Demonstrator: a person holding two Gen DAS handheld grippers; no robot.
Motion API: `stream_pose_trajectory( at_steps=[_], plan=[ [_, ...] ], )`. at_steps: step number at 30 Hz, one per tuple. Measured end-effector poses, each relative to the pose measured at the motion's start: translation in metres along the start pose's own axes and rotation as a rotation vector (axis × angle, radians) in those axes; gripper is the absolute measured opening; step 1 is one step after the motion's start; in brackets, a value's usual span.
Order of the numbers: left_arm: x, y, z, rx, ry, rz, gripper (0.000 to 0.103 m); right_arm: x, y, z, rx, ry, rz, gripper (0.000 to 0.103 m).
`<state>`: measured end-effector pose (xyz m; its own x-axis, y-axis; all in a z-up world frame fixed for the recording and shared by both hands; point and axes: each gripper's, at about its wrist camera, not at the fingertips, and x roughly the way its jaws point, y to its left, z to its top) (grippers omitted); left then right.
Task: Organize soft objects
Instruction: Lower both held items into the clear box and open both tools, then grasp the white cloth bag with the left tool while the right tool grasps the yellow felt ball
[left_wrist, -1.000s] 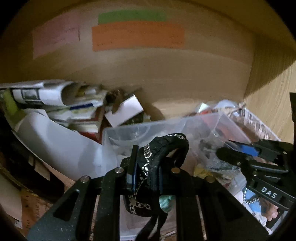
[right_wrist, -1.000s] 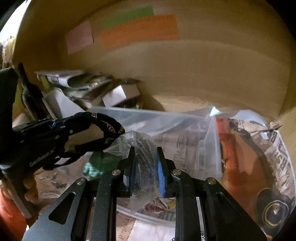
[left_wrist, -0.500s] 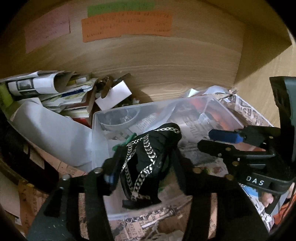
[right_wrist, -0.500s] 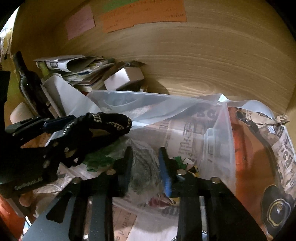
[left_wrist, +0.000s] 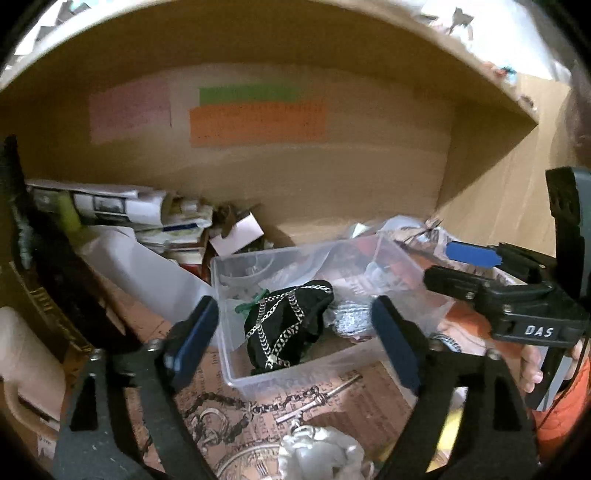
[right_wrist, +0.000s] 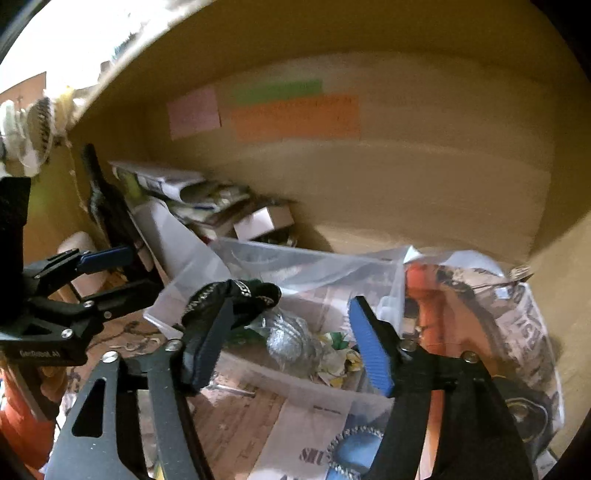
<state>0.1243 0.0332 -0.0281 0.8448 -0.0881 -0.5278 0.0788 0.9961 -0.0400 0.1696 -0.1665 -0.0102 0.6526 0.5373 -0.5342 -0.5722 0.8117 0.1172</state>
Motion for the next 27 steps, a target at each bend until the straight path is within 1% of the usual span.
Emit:
stream_pose_trajectory(
  at_steps=[3,6,8,13,16,18,22,24,26,27],
  plan=[
    [-0.016,-0.001,-0.007,-0.003,-0.018,-0.002,0.097,-0.016,0.002,-0.007,-0.009,-0.030,-0.015,0.076],
    [-0.025,0.000,-0.016,-0.006,-0.013,-0.004,0.101,-0.027,0.005,-0.017,-0.027,-0.032,-0.020,0.082],
    [-0.029,0.000,-0.024,-0.017,-0.001,-0.006,0.102,-0.030,0.007,-0.024,-0.036,-0.025,-0.023,0.082],
    [-0.026,0.005,-0.048,-0.058,0.075,-0.025,0.102,-0.037,0.014,-0.051,-0.044,0.015,-0.023,0.082],
    [-0.021,0.004,-0.064,-0.064,0.122,-0.026,0.102,-0.036,0.018,-0.068,-0.043,0.051,-0.019,0.082],
    [-0.016,0.004,-0.077,-0.074,0.158,-0.023,0.102,-0.034,0.020,-0.081,-0.034,0.081,-0.014,0.082],
    [-0.006,0.003,-0.100,-0.104,0.226,-0.042,0.102,-0.029,0.020,-0.102,0.012,0.128,-0.004,0.082],
    [-0.003,0.002,-0.109,-0.111,0.252,-0.049,0.102,-0.026,0.020,-0.112,0.030,0.154,-0.001,0.082],
    [-0.003,0.001,-0.116,-0.120,0.260,-0.050,0.102,-0.023,0.021,-0.121,0.041,0.185,0.011,0.082],
    [-0.002,0.001,-0.120,-0.127,0.262,-0.049,0.102,-0.021,0.022,-0.125,0.045,0.199,0.016,0.079]
  ],
)
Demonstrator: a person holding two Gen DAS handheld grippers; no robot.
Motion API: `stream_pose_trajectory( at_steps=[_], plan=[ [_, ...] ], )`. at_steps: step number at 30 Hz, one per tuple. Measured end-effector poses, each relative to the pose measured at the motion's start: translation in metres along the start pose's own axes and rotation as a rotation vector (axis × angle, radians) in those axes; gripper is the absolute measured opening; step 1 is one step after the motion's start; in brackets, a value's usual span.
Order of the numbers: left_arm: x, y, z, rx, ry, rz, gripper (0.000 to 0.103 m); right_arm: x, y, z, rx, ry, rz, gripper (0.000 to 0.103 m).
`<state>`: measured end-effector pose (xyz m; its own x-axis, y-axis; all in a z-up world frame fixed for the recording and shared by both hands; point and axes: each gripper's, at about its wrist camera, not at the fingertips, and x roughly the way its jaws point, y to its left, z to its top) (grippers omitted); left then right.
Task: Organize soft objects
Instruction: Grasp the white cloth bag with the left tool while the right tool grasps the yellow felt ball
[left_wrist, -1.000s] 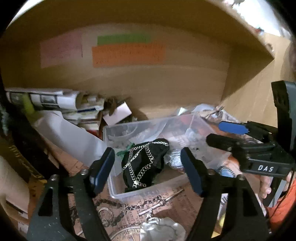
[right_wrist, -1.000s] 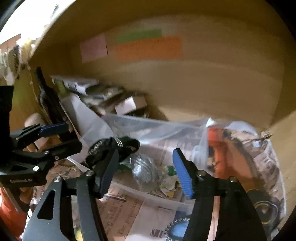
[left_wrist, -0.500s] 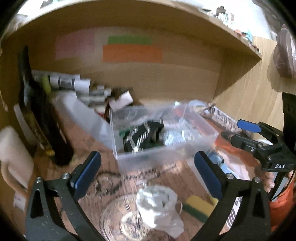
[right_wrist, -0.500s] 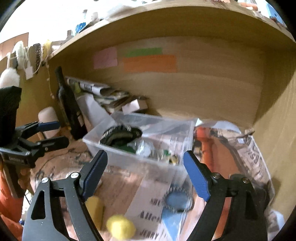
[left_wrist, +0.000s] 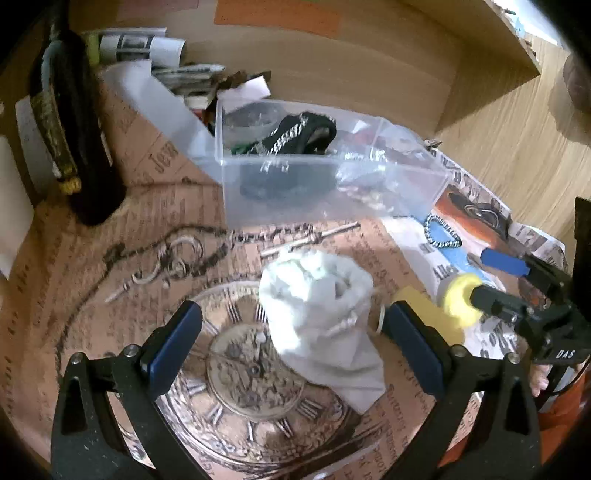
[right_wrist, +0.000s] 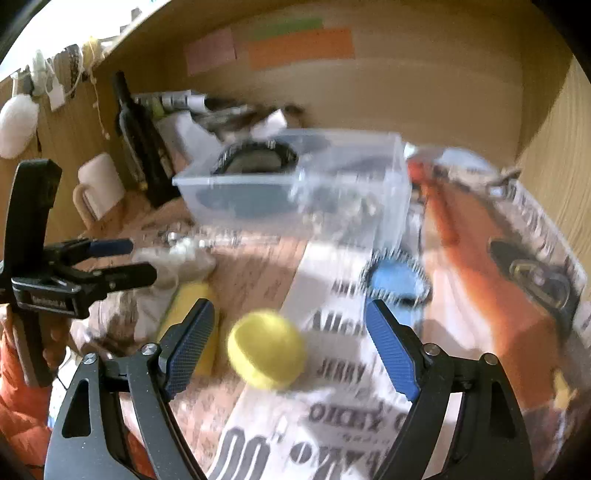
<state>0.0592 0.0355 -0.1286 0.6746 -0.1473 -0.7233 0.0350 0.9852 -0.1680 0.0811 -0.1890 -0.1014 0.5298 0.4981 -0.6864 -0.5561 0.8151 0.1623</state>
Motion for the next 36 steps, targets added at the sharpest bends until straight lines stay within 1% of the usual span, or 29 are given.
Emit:
stream_pose_trajectory(
  at_steps=[1,2,4,5,6,7,9,10,11,12,15,18,24,30,34,36],
  plan=[
    [0.002,0.001,-0.002,-0.007,0.002,-0.002,0.102,0.002,0.000,-0.003,0.002,0.013,0.004,0.074],
    [0.004,0.001,-0.004,-0.013,0.004,-0.003,0.102,0.004,0.000,-0.006,0.004,0.027,0.010,0.071],
    [0.008,0.001,-0.008,-0.026,0.005,-0.002,0.102,0.008,0.000,-0.010,0.010,0.051,0.023,0.060],
    [0.009,0.000,-0.010,-0.028,0.003,-0.003,0.098,0.010,0.001,-0.011,0.011,0.057,0.028,0.057],
    [0.010,0.000,-0.010,-0.025,0.001,-0.005,0.088,0.011,0.002,-0.012,0.010,0.061,0.031,0.050],
    [0.012,-0.002,-0.010,-0.018,0.003,-0.011,0.082,0.011,0.003,-0.012,0.006,0.063,0.034,0.042],
    [0.017,-0.006,-0.011,0.000,0.012,-0.028,0.066,0.012,0.003,-0.013,0.005,0.060,0.036,0.040],
    [0.019,-0.008,-0.011,0.006,0.008,-0.023,0.064,0.011,0.003,-0.013,0.006,0.054,0.038,0.040],
    [0.020,-0.010,-0.011,0.013,0.003,-0.018,0.057,0.009,0.004,-0.012,0.007,0.046,0.041,0.040],
    [0.020,-0.011,-0.010,0.019,0.001,-0.020,0.045,0.007,0.003,-0.012,0.006,0.039,0.041,0.040],
    [0.017,-0.011,-0.007,0.016,-0.009,-0.033,0.034,0.001,0.003,-0.007,0.005,0.010,0.033,0.040],
    [0.011,-0.009,-0.003,0.013,-0.034,-0.030,0.030,-0.006,0.000,0.001,0.006,-0.021,0.026,0.040],
    [-0.014,-0.010,0.012,0.038,-0.114,-0.009,0.029,-0.019,-0.005,0.019,0.007,-0.093,0.005,0.040],
    [-0.040,-0.019,0.037,0.079,-0.232,0.011,0.029,-0.033,-0.005,0.043,-0.018,-0.185,-0.026,0.040],
    [-0.048,-0.025,0.059,0.087,-0.302,-0.009,0.029,-0.043,-0.007,0.060,-0.025,-0.252,-0.035,0.040],
    [-0.048,-0.027,0.069,0.093,-0.323,-0.010,0.029,-0.046,-0.008,0.069,-0.029,-0.278,-0.041,0.040]
  ],
)
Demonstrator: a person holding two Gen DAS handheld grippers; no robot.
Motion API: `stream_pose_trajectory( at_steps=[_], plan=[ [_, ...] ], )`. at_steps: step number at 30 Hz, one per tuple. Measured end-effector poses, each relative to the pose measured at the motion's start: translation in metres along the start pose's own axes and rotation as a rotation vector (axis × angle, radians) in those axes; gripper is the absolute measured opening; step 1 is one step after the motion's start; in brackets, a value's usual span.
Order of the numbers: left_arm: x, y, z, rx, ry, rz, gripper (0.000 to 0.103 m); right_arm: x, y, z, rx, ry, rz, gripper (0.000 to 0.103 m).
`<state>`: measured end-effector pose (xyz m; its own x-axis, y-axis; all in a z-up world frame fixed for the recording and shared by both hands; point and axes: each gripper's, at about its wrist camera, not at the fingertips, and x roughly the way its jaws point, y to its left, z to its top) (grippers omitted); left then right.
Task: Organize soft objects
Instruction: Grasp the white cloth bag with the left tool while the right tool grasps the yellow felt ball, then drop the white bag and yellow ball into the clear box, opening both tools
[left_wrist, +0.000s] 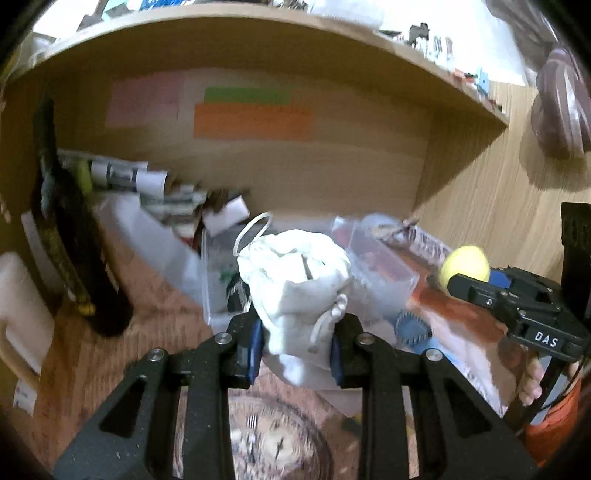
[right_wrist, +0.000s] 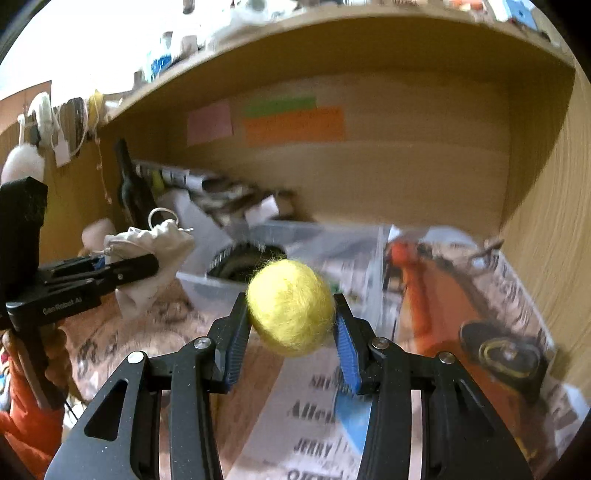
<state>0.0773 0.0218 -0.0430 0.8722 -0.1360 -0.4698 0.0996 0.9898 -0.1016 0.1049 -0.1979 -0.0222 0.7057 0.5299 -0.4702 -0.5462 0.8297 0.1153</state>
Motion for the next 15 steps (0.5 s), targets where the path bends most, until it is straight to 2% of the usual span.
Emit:
stream_pose_trajectory(
  at_steps=[8,15],
  plan=[
    [0.026,-0.010,0.039,0.029,-0.022,-0.036,0.029,0.010,-0.010,0.025,-0.019,-0.048,-0.016,0.040],
    [0.069,-0.020,0.057,0.056,0.033,-0.049,0.029,0.046,-0.025,0.028,-0.018,0.015,-0.048,0.040]
  ],
)
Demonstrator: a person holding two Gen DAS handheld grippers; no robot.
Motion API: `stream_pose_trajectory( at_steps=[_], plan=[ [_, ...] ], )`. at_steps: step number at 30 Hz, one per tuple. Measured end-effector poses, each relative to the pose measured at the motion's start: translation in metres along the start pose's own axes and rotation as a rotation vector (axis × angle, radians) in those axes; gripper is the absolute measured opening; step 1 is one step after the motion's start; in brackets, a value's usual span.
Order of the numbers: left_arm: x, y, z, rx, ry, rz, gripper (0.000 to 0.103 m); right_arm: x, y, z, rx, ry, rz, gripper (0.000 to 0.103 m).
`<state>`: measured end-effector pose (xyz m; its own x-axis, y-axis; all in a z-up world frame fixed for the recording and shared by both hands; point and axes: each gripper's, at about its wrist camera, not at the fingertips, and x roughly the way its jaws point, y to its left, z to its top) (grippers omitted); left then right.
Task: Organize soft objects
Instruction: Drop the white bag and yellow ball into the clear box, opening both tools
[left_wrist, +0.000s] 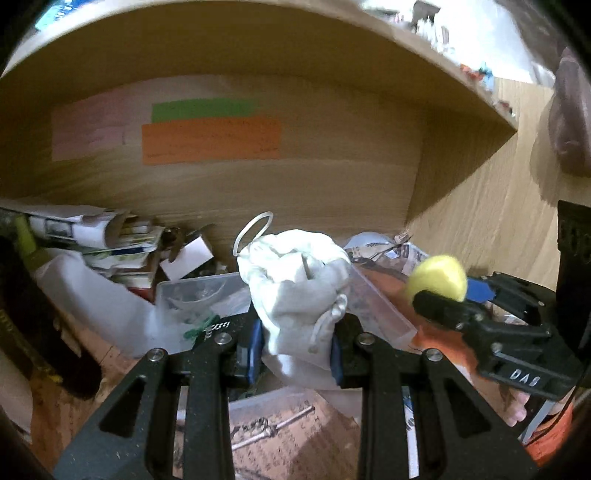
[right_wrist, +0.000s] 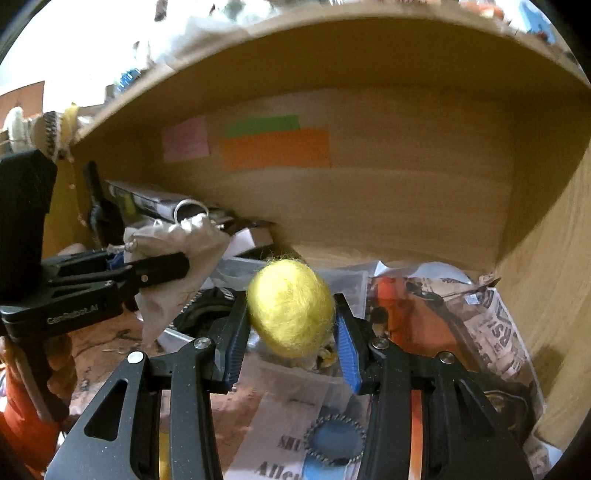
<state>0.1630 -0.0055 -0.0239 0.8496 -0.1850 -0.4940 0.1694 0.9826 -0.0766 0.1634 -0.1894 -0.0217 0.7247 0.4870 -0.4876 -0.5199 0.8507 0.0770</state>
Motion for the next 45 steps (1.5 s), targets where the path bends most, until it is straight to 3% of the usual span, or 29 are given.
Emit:
stream_pose_trajectory(
  at_steps=[14,25,28,30,36,39,41,43,45],
  plan=[
    [0.094,0.007,-0.001,-0.047,0.162,0.035,0.029,0.064,-0.023,-0.016,0.076,0.164,-0.018,0.040],
    [0.117,0.007,-0.019,-0.034,0.253,0.046,0.030,0.076,-0.015,-0.014,0.032,0.187,-0.010,0.040],
    [0.116,0.006,-0.019,-0.025,0.256,0.045,0.038,0.077,-0.012,-0.015,0.016,0.195,-0.018,0.041],
    [0.111,0.004,-0.019,-0.025,0.247,0.043,0.050,0.078,-0.010,-0.015,0.006,0.202,-0.020,0.043],
    [0.089,0.003,-0.014,-0.028,0.199,0.049,0.059,0.064,-0.012,-0.010,0.016,0.162,-0.032,0.060],
    [0.073,0.002,-0.010,-0.032,0.159,0.046,0.066,0.053,-0.012,-0.005,0.015,0.139,-0.033,0.060],
    [0.063,0.000,-0.007,-0.030,0.135,0.044,0.069,0.040,-0.012,-0.001,0.014,0.113,-0.040,0.066],
    [0.049,-0.001,-0.006,-0.030,0.105,0.041,0.076,0.028,-0.013,0.000,0.016,0.082,-0.048,0.078],
    [0.036,-0.002,-0.005,-0.029,0.079,0.042,0.089,0.014,-0.014,0.000,0.015,0.055,-0.057,0.082]
  ],
)
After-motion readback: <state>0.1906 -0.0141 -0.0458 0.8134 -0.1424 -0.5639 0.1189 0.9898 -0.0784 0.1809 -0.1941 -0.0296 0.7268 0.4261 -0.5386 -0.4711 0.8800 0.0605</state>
